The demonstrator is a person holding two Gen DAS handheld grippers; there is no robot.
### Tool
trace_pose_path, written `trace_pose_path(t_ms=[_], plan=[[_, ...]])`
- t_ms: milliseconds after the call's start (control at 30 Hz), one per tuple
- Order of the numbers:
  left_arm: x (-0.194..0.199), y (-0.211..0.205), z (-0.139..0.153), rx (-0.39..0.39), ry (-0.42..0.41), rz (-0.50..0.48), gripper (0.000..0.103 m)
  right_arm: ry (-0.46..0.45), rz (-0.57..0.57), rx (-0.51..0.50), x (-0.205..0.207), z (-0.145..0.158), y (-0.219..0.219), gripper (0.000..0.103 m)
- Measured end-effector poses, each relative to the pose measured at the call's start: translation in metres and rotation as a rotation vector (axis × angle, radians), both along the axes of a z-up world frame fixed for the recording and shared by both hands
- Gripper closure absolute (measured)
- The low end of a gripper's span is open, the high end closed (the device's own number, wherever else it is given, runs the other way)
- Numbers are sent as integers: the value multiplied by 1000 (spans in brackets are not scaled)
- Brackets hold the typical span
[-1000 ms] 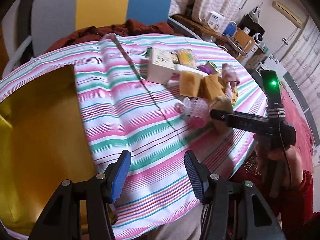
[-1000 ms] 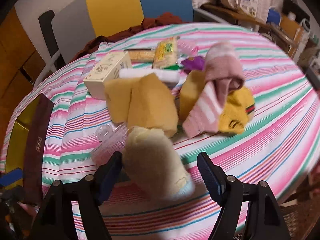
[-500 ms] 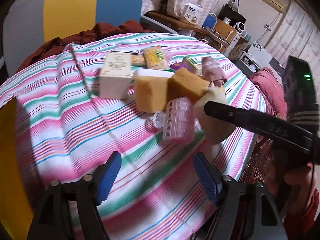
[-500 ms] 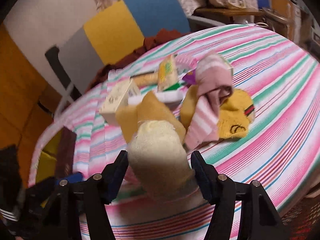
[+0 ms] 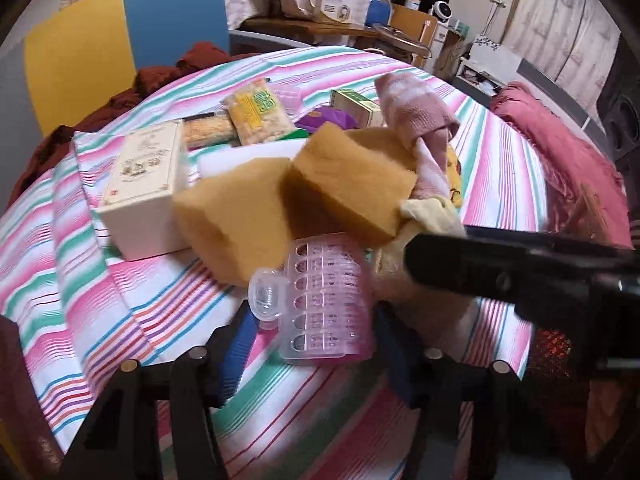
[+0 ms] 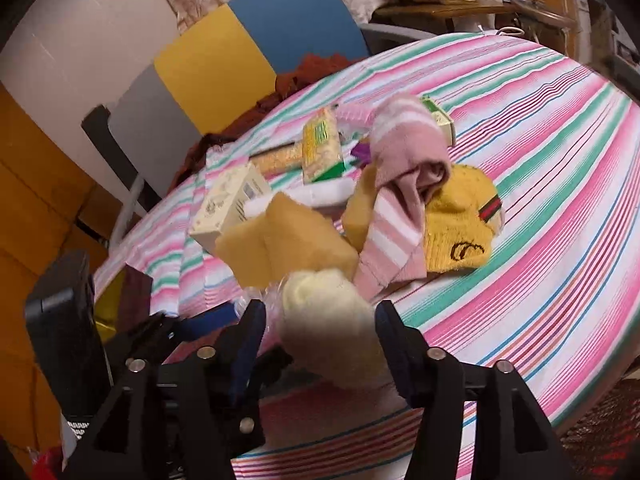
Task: Organize objects
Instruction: 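Grasp the beige rolled sock with the right gripper while the left gripper grasps the pink hair roller, then carry the sock and hair roller in both grippers over the gold tray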
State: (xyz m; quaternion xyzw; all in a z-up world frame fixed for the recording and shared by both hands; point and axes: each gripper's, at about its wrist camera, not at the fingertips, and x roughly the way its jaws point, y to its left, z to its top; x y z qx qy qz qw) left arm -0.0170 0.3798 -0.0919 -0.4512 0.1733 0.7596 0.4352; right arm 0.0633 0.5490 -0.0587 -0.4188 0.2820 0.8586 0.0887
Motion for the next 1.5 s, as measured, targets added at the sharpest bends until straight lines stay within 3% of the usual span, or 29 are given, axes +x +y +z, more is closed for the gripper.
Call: trace_pose_path(t_ms=[167,333,533,667,800,900,1133,1333,1500], plan=[[2,-11,-2,47,-5,1,44,-51,12,26,-5,-8,-3,40],[9,-23,0,36,30,3,45,-90,42,90,-11,-11,-10,43],[11,-55,1,52,17,83,45,-91,49,134,-10,-8,-15,45],[18,-76,4,64,8,118,45,-55,21,64,-5,-6,-6,47],[27,-98,10,104,-16,145,45,10,81,-110,-4,-9,-6,47],[32,-112,17,134,-16,162,45,5,128,-105,-8,-8,-16,47],[39,-144,47,211,13,200,45,63,276,-238,-11,-11,-45,47],[36,-177,63,235,63,260,45,33,295,-236,-12,-18,-63,47],[26,-220,68,245,88,351,45,40,273,-316,-17,-21,-77,47]])
